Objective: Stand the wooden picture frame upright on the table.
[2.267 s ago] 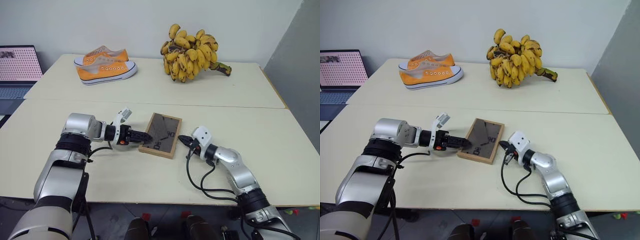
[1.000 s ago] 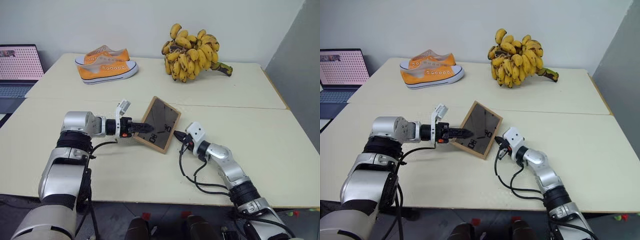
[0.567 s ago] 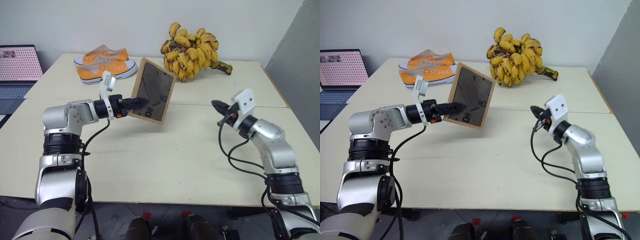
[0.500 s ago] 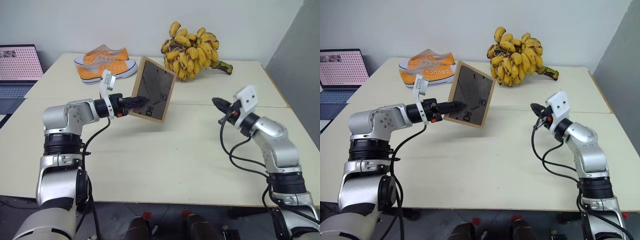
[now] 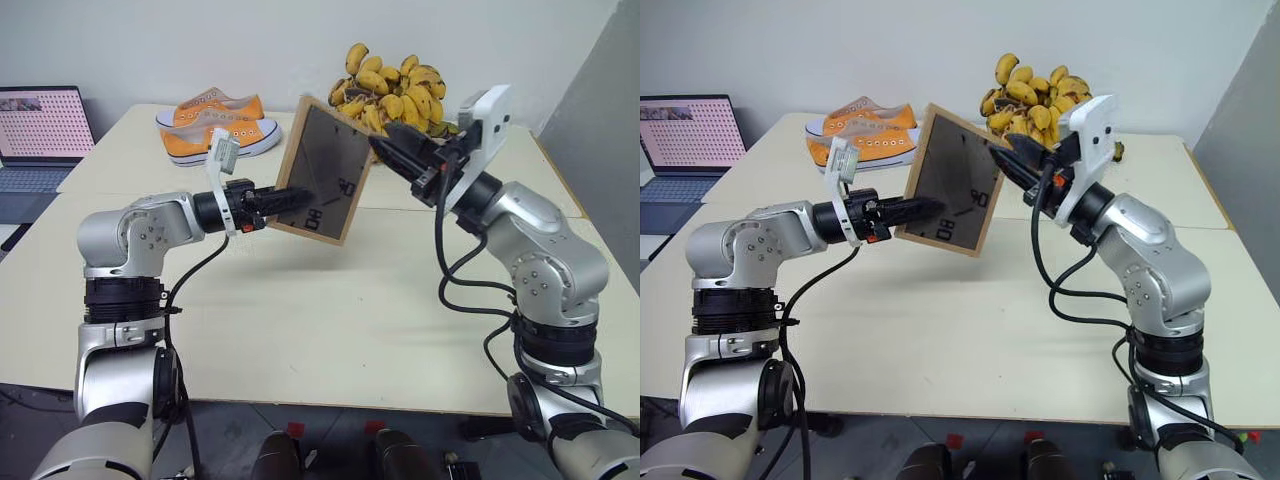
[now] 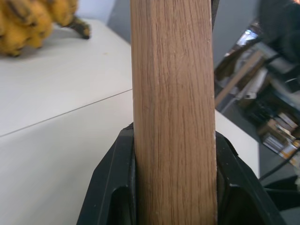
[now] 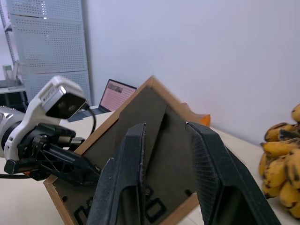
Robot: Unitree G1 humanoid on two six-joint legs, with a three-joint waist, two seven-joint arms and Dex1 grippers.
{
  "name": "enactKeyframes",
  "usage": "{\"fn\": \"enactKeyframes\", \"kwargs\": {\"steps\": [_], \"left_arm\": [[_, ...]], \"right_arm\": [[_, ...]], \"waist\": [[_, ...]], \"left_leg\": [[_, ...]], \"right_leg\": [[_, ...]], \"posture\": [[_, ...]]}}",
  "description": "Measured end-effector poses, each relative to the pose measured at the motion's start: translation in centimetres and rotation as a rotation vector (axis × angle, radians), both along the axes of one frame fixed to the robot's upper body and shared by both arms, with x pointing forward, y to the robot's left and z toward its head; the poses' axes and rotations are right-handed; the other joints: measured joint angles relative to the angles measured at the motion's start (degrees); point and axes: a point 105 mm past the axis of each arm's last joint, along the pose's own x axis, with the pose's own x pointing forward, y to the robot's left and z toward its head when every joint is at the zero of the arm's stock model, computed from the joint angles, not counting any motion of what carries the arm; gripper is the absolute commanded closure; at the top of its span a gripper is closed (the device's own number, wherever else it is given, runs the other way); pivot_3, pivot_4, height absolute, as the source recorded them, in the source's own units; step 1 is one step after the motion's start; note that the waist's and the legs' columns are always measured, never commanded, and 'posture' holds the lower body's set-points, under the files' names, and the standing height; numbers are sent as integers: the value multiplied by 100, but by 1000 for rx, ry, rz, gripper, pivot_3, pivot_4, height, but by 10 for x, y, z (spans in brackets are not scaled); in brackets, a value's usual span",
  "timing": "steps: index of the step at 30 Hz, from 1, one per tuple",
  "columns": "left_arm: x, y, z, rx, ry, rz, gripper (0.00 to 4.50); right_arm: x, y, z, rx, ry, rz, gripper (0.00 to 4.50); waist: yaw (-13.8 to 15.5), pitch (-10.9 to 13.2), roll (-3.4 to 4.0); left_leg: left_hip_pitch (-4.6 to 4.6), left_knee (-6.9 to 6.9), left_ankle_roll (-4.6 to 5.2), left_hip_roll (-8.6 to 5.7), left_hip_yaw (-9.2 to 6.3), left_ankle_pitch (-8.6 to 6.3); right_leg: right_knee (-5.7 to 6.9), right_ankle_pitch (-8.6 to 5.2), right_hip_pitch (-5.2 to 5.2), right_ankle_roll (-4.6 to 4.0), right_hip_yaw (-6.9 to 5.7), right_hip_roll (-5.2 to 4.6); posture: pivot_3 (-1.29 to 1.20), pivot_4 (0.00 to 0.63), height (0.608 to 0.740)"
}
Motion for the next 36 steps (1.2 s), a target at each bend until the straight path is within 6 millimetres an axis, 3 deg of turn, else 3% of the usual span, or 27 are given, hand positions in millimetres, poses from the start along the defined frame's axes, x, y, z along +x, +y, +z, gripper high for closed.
{"fn": "enactKeyframes", "kwargs": {"steps": [8, 18, 27, 36], "left_arm": [[-7, -9, 4, 3, -2, -25, 3197], [-5, -13, 3, -2, -10, -31, 3197], [14, -11, 6, -9, -25, -5, 3197], [21, -13, 6, 3, -3, -3, 3197]], "right_arm": [[12, 12, -13, 14, 43, 14, 3093], [10, 27, -6, 73, 43, 28, 3093], [-7, 15, -1, 63, 27, -10, 3093], [1, 3, -10, 28, 27, -79, 3093]], "waist": [[-30, 0, 0], [-21, 0, 0], [-22, 0, 1], [-28, 0, 1]], "left_leg": [[0, -1, 0, 0, 0, 0], [0, -1, 0, 1, 0, 0], [0, -2, 0, 0, 1, 0], [-1, -4, 1, 0, 2, 0]], "right_leg": [[0, 0, -2, 0, 0, 0], [0, 0, -2, 0, -1, 0], [-1, 0, -3, -1, 0, 0], [-4, -1, -4, 0, 1, 1]], "posture": [[0, 150, 740], [0, 150, 740], [0, 150, 740], [0, 150, 740]]}}
